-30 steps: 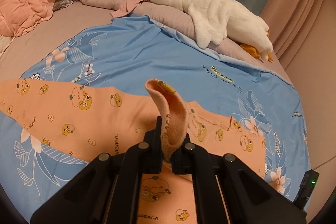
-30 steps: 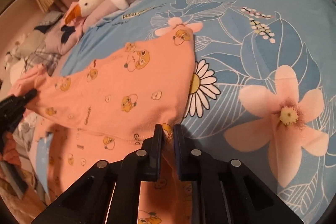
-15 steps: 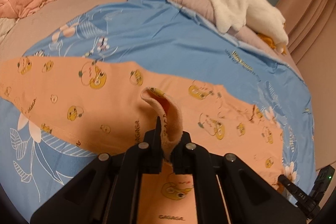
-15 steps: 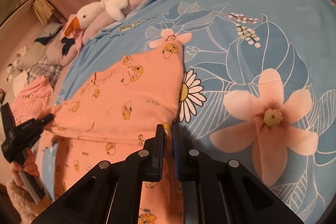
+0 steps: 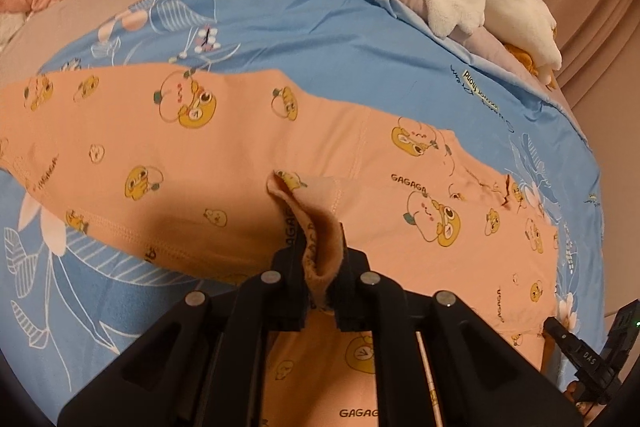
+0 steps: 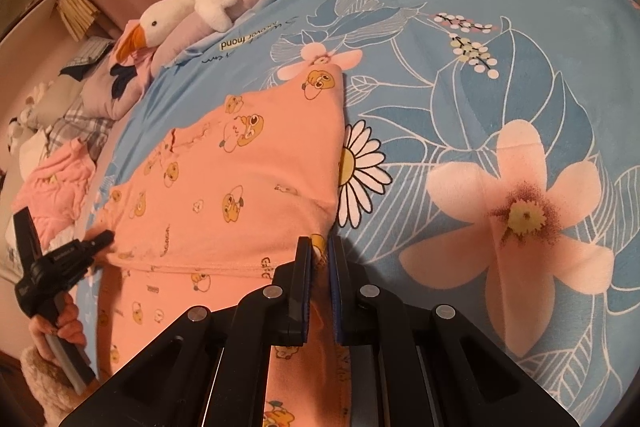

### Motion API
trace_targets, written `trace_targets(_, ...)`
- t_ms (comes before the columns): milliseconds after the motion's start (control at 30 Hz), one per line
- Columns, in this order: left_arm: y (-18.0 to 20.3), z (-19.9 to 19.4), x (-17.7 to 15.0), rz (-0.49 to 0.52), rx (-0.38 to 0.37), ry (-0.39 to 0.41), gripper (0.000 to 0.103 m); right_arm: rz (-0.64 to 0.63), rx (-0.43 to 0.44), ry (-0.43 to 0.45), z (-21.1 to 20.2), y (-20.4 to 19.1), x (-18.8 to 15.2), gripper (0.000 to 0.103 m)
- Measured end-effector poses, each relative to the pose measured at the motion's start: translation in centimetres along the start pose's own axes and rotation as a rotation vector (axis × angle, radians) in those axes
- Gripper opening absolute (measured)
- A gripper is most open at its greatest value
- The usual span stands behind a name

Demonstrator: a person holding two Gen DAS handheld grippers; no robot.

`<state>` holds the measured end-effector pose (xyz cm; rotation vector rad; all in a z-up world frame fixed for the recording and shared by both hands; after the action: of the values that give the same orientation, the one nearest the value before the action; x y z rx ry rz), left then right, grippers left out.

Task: Fold small clothes

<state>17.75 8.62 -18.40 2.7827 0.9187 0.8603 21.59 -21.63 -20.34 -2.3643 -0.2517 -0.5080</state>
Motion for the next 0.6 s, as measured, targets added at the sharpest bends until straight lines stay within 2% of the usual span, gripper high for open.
trace_targets(133,-0.3,-0.5,0.2,-0.016,-0.027,0.004,0.013,0.000,-0.001,-0.002,0.0,0.1,0.0,0.009)
trace_targets(267,-1.1,-0.9,0.5,-0.028,-0.016,0.025,0.013,-0.001,-0.002,-0.001,0.0,0.0,0.0,0.009)
trace_targets(400,-1.6,-1.0,0.5,-0.021,-0.012,0.042,0.007,-0.001,-0.002,-0.001,0.0,0.0,0.0,0.009)
trace_targets(600,-1.4,-1.5,1.1,-0.017,-0.020,0.075,0.005,-0.002,-0.003,-0.001,0.1,0.0,0.0,0.009)
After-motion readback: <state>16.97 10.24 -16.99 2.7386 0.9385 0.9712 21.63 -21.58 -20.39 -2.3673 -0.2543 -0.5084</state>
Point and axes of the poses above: each gripper's, at about its wrist camera, not at the fingertips, and z roughly the way its jaws point, y to its right, x to its top, the point moved 9 cm from there along z, roughly the way its jaws point, and after that the axes turned 6 degrees about x, right-handed, at the moved point
